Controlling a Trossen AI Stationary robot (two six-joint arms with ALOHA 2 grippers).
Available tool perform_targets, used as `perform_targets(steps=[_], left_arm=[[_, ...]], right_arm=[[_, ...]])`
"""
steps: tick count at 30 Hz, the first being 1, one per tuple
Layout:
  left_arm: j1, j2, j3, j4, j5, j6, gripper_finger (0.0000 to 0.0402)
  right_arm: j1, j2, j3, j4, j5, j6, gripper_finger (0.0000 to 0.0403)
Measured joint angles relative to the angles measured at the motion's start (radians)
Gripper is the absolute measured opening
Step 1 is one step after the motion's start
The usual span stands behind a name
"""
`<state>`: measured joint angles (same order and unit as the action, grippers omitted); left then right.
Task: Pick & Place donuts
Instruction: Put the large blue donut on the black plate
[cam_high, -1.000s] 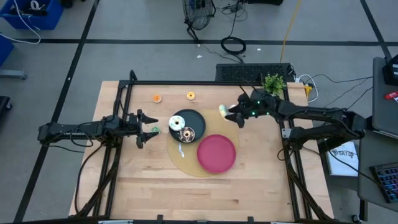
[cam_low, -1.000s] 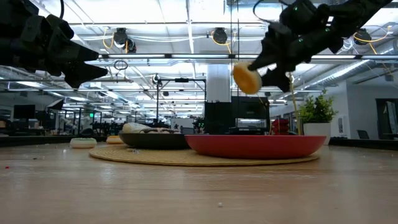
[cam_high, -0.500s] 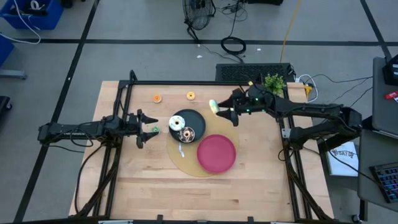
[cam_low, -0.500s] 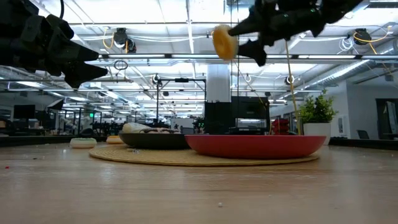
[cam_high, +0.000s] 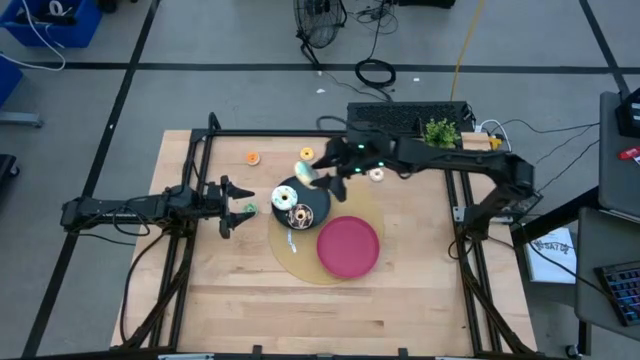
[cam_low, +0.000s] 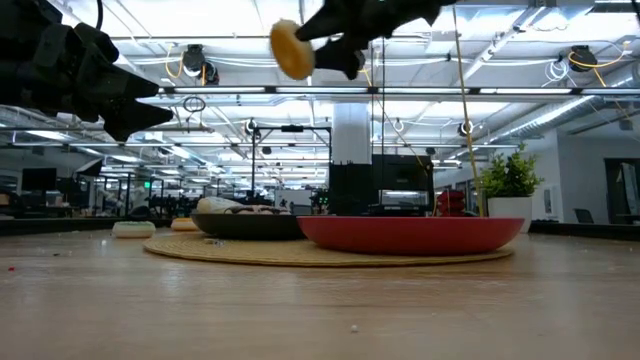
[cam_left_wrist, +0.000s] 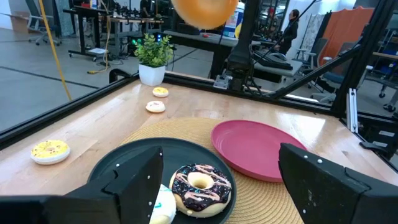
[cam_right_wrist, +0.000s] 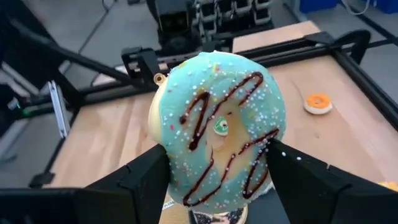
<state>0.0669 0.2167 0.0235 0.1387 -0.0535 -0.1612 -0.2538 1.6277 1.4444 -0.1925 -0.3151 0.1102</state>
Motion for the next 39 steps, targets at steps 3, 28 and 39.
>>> perform_targets(steps=[3, 28, 39], left_arm=[[0.000, 0.000, 0.000, 0.000, 0.000, 0.000, 0.0317], [0.000, 0.000, 0.000, 0.000, 0.000, 0.000, 0.0323], [0.000, 0.000, 0.000, 0.000, 0.000, 0.000, 0.0314]], right_arm=[[0.010, 0.082, 0.087, -0.064, 0.001, -0.041, 0.0247], [0.007, 0.346, 0.133, -0.156, 0.163, -0.233, 0.0247], [-0.065, 0.346, 0.125, -0.152, 0.269, -0.189, 0.0247]])
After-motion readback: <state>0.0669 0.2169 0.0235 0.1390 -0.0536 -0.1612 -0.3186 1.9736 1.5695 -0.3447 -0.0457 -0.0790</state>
